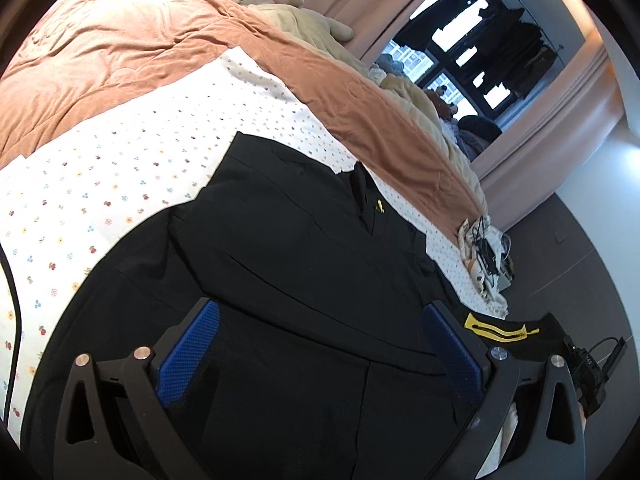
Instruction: Fold large clothes
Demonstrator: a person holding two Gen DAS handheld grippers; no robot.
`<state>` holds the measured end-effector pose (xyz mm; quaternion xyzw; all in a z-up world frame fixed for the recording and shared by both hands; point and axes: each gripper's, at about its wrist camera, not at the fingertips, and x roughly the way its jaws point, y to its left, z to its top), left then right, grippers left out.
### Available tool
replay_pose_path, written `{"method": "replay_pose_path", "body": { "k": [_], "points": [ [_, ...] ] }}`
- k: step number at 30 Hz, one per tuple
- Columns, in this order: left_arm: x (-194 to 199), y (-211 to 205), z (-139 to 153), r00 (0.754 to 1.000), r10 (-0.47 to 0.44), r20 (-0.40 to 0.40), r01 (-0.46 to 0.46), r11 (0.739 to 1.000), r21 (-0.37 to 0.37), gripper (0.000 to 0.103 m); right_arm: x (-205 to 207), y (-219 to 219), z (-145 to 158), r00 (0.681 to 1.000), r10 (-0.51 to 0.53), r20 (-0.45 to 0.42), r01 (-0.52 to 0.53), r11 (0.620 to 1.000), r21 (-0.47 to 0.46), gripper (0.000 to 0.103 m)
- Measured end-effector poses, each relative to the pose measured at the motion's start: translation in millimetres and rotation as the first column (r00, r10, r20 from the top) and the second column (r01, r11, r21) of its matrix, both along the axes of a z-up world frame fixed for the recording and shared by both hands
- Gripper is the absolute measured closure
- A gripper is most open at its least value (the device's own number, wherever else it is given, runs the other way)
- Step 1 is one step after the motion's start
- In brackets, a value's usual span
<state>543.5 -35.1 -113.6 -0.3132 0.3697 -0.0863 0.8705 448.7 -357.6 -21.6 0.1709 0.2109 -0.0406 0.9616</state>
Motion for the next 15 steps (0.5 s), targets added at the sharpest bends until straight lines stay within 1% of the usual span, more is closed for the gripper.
{"method": "replay_pose_path", "body": {
  "k": [4, 5, 8, 9, 10, 11, 14, 15],
  "points": [
    [-1.1, 12.9, 2.1, 1.000, 0.021, 0.002, -0.020, 0.999, -0.048, 0.000, 2.4, 29.6, 6.8, 0.998, 0.060, -0.002, -0.060, 0.998, 0.019, 0.099],
    [-1.6, 16.1, 2.4, 1.000, 0.025, 0.002, -0.025, 0.998, -0.058, 0.000, 2.8, 30.6, 8.3, 0.997, 0.078, -0.005, -0.077, 0.997, 0.027, 0.099],
    [-2.3, 24.9, 2.6, 0.999, 0.034, 0.000, -0.034, 0.996, -0.086, 0.000, 2.6, 47.9, 10.5, 0.993, 0.117, -0.013, -0.117, 0.993, 0.024, 0.099],
    [-2.5, 27.3, 2.5, 0.999, 0.036, -0.001, -0.036, 0.995, -0.095, 0.000, 4.8, 59.6, 9.0, 0.991, 0.133, -0.020, -0.133, 0.991, 0.020, 0.099],
    [-2.8, 29.3, 2.4, 0.999, 0.038, -0.002, -0.038, 0.994, -0.103, 0.000, 8.5, 57.4, 9.0, 0.990, 0.142, -0.025, -0.142, 0.990, 0.021, 0.099],
    [-3.1, 32.3, 2.2, 0.999, 0.041, -0.003, -0.041, 0.993, -0.113, 0.000, 12.5, 60.0, 10.2, 0.983, 0.179, -0.034, -0.178, 0.983, 0.052, 0.099],
    [-4.0, 38.7, 1.7, 0.999, 0.046, -0.006, -0.047, 0.990, -0.130, 0.000, 32.0, 82.4, 4.7, 0.974, 0.219, -0.055, -0.216, 0.974, 0.065, 0.099],
    [-4.4, 41.0, 1.7, 0.999, 0.049, -0.006, -0.050, 0.990, -0.134, 0.000, 38.1, 87.8, 3.5, 0.965, 0.254, -0.058, -0.248, 0.964, 0.094, 0.099]
  ]
}}
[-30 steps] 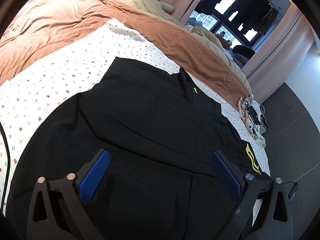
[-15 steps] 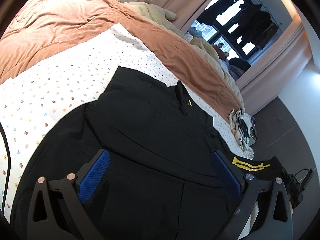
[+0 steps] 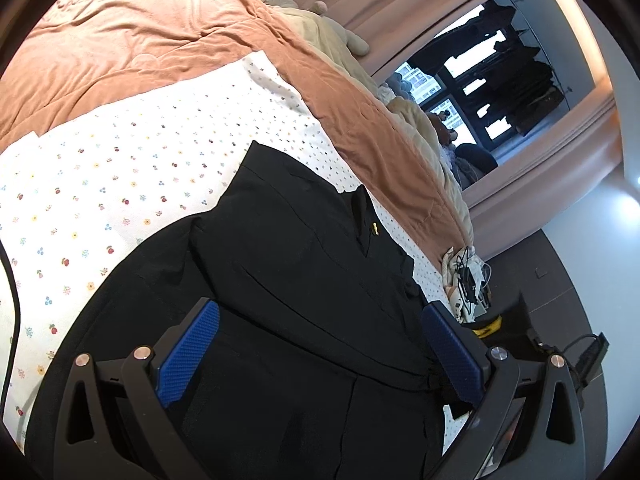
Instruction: Fold large clothes
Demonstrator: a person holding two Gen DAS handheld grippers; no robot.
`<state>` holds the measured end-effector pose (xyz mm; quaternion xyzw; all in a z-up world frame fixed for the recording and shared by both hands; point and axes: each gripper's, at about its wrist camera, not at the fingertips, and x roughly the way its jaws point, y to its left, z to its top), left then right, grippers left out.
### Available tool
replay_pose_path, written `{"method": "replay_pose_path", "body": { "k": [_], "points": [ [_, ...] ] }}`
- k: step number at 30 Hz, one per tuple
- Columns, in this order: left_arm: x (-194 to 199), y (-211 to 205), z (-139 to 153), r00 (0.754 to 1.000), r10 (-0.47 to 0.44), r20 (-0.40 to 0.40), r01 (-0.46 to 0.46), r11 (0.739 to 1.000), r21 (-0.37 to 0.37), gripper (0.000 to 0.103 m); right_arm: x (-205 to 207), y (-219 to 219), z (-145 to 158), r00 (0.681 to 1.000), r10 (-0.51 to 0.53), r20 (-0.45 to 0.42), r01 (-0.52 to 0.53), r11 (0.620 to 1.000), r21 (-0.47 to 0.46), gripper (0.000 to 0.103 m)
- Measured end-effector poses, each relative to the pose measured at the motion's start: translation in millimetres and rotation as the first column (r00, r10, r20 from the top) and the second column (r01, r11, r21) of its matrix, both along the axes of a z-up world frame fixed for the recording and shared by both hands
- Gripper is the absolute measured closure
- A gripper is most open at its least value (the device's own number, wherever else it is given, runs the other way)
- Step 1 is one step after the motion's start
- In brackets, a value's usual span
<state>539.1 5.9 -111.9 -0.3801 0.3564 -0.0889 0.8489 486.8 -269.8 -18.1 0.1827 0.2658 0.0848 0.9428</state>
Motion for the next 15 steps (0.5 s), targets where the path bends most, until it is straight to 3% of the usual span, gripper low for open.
{"method": "replay_pose_path", "body": {
  "k": [9, 15],
  "points": [
    [-1.1, 19.1, -3.8, 0.999, 0.039, -0.018, -0.040, 0.998, -0.045, 0.000, 60.5, 43.9, -58.4, 0.983, 0.102, -0.150, -0.093, 0.994, 0.065, 0.099],
    [0.9, 19.4, -4.4, 0.999, 0.037, -0.025, -0.038, 0.998, -0.041, 0.000, 87.4, 53.7, -107.2, 0.932, 0.122, -0.341, -0.090, 0.990, 0.109, 0.098]
  ]
}}
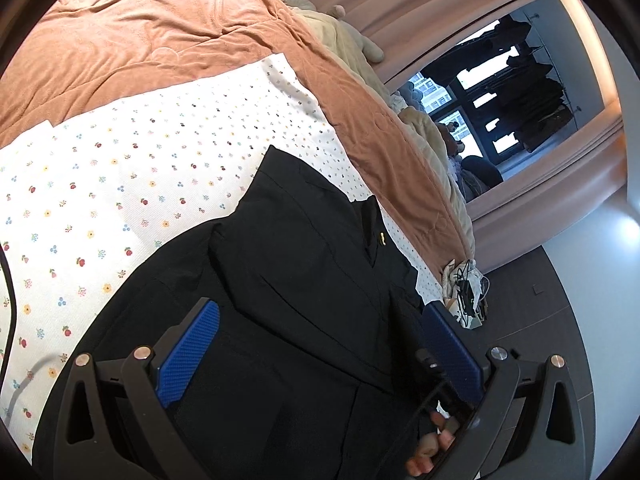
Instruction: Fold large clothes
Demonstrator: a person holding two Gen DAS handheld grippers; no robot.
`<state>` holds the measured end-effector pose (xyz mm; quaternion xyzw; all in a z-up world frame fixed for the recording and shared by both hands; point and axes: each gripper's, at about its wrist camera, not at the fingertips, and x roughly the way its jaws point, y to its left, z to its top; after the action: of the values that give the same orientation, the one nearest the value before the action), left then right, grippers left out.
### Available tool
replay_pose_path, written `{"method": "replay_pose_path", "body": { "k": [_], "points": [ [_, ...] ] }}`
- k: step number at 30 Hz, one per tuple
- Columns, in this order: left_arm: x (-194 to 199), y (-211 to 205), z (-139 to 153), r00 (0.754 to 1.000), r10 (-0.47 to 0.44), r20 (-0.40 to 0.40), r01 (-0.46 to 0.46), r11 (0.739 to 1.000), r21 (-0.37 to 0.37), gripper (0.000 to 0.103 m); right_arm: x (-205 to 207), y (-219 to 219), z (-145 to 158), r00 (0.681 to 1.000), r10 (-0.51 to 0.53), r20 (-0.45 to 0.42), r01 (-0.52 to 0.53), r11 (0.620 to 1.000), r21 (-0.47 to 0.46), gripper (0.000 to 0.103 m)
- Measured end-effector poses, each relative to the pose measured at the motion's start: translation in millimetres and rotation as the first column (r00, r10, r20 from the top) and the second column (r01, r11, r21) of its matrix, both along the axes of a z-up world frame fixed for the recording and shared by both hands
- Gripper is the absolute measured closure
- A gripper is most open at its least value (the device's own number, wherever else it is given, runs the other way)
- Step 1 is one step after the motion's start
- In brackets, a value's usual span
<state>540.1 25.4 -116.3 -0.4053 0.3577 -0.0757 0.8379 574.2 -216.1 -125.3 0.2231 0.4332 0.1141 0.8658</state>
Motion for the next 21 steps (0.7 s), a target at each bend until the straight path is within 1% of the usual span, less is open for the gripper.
{"method": "replay_pose_path", "body": {
  "k": [2, 3, 4, 5, 6, 7, 8, 10, 12, 13, 16, 18, 21],
  "points": [
    [-0.3, -0.2, 0.0, 1.000, 0.001, -0.001, -0.001, 1.000, -0.001, 0.000, 4.6, -1.2, -12.2, 0.998, 0.006, -0.063, -0.006, 1.000, -0.007, 0.096],
    [-0.1, -0.5, -0.2, 1.000, 0.000, -0.002, 0.000, 1.000, -0.001, 0.000, 5.5, -5.4, -19.6, 0.996, 0.014, -0.086, -0.014, 1.000, -0.006, 0.085],
    [-0.1, -1.2, -0.5, 1.000, 0.000, -0.002, 0.000, 1.000, 0.000, 0.000, 4.9, -5.7, -21.3, 0.996, 0.023, -0.089, -0.022, 1.000, 0.007, 0.062],
    [-0.2, -2.2, -0.5, 1.000, -0.002, -0.003, 0.002, 1.000, 0.001, 0.000, 3.3, -12.8, -23.2, 0.996, 0.046, -0.080, -0.042, 0.998, 0.047, 0.054],
    [-0.3, -2.8, -0.4, 1.000, -0.003, -0.003, 0.003, 1.000, 0.001, 0.000, 1.0, -17.0, -21.1, 0.996, 0.050, -0.075, -0.047, 0.998, 0.052, 0.052],
    [-0.4, -3.5, -0.2, 1.000, -0.005, -0.003, 0.005, 1.000, 0.003, 0.000, -1.7, -24.0, -17.1, 0.996, 0.057, -0.075, -0.053, 0.998, 0.045, 0.052],
    [-1.0, -3.7, -0.2, 1.000, -0.006, -0.002, 0.006, 1.000, 0.004, 0.000, -3.3, -25.7, -15.9, 0.992, -0.123, -0.023, 0.122, 0.992, -0.003, 0.052],
    [-0.3, -4.6, 0.5, 1.000, -0.007, -0.001, 0.007, 1.000, 0.012, 0.000, -14.9, -35.6, -10.0, 0.994, -0.107, -0.033, 0.107, 0.994, -0.013, 0.052],
    [-0.3, -6.2, 0.5, 1.000, -0.007, -0.002, 0.007, 1.000, 0.013, 0.000, -29.5, -56.0, -3.2, 0.991, -0.123, -0.044, 0.122, 0.992, -0.033, 0.052],
    [-0.3, -6.2, 0.5, 1.000, -0.008, -0.002, 0.008, 1.000, 0.013, 0.000, -37.5, -61.9, -1.4, 0.989, -0.139, -0.041, 0.138, 0.990, -0.041, 0.052],
    [-1.0, -8.6, 1.1, 1.000, -0.011, -0.002, 0.011, 1.000, 0.021, 0.000, -64.9, -98.3, 9.5, 0.982, -0.190, -0.008, 0.188, 0.978, -0.091, 0.052],
    [-1.5, -10.7, 1.6, 1.000, -0.012, 0.001, 0.012, 0.999, 0.029, 0.000, -74.5, -119.7, 14.9, 0.977, -0.212, 0.007, 0.211, 0.969, -0.130, 0.052],
    [-1.7, -14.5, 1.5, 1.000, -0.016, 0.001, 0.016, 0.999, 0.043, 0.000, -81.9, -163.2, 24.1, 0.956, -0.292, 0.027, 0.292, 0.943, -0.158, 0.052]
  ]
}}
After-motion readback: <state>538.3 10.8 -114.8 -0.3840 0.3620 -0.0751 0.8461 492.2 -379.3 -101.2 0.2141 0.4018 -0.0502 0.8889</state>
